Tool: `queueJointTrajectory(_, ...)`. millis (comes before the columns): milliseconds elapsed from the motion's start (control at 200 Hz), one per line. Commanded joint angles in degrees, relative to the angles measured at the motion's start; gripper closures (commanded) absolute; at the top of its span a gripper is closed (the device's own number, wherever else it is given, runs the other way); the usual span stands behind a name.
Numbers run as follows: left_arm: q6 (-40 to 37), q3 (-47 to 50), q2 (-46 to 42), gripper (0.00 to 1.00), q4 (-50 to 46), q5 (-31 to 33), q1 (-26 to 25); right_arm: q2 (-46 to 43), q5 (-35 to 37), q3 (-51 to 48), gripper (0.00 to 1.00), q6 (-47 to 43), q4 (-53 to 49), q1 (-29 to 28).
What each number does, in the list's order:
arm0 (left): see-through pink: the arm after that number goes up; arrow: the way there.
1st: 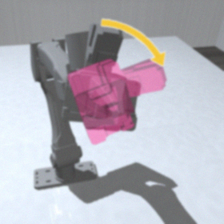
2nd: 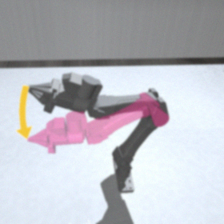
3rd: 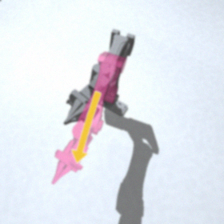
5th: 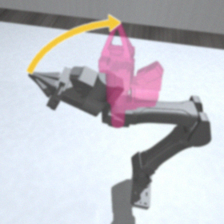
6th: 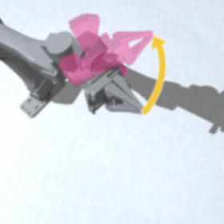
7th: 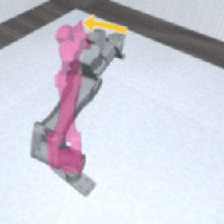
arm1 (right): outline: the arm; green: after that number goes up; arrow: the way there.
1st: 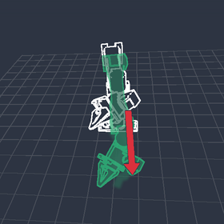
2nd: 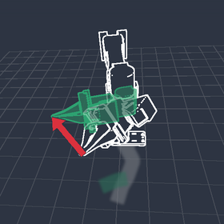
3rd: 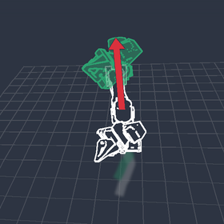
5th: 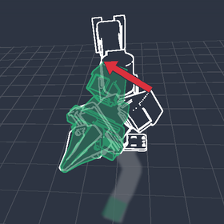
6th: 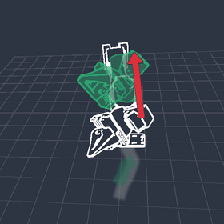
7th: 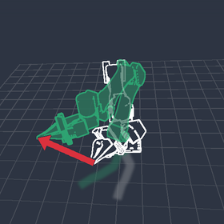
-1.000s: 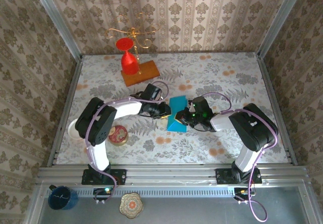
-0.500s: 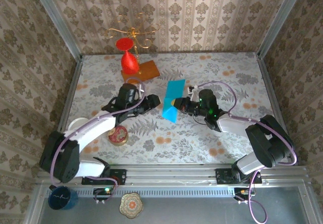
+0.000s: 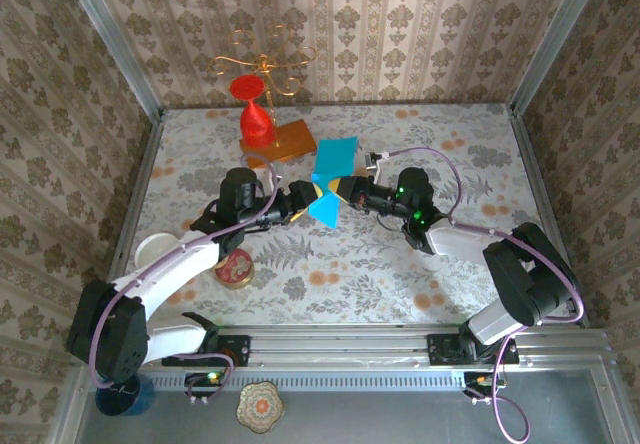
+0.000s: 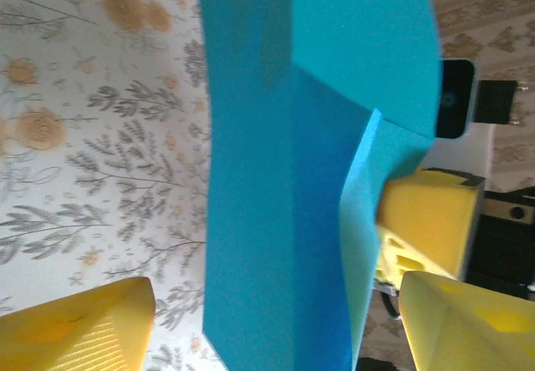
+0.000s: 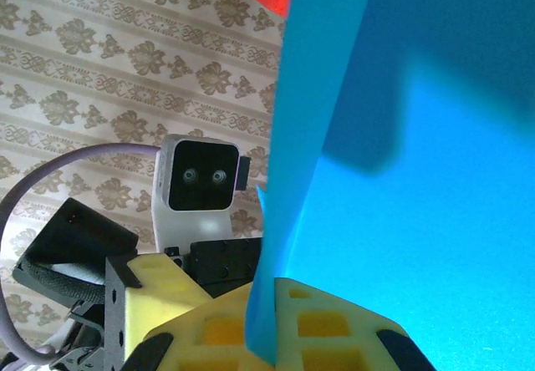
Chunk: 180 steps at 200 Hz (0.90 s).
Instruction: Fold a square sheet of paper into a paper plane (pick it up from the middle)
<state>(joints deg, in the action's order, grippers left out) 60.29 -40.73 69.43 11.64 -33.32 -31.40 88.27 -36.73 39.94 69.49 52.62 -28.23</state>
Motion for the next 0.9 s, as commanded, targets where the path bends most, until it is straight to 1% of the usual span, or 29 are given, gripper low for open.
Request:
queueJointTrajectory(0,2.1,0.3,0.5,0.27,5.8,-4.4,0.3,0.5,-1.8,0.6,0.93,1.5,2.9,0.2)
queueJointTrajectory(220,2.1,0.3,1.0,0.43,7.0,-5.7,0.3,0.8,-2.0,0.3,0.93,1.8,2.9,0.2)
queueJointTrajectory(265,2.1,0.3,1.2,0.44,7.1,-5.8,0.3,1.0,-2.0,0.3,0.93,1.9,2.8,0.2)
queueJointTrajectory(400,1.8,0.5,1.5,0.52,7.6,-5.9,0.3,1.6,-2.2,0.4,0.92,2.0,2.8,0.3)
queueJointTrajectory(600,1.0,0.7,1.8,0.61,7.8,-5.9,0.3,2.3,-1.8,0.1,0.92,2.0,2.4,0.6)
queueJointTrajectory(765,0.5,0.6,2.5,0.66,7.4,-5.9,0.5,2.4,-1.7,0.0,0.9,2.0,2.1,0.9)
queueJointTrajectory(850,0.4,0.6,2.8,0.7,7.5,-6.0,0.6,2.4,-1.7,-0.1,0.89,2.0,2.0,1.1)
queueJointTrajectory(895,0.4,0.5,3.1,0.74,7.5,-6.1,0.7,2.4,-1.6,-0.1,0.88,2.0,1.9,1.2)
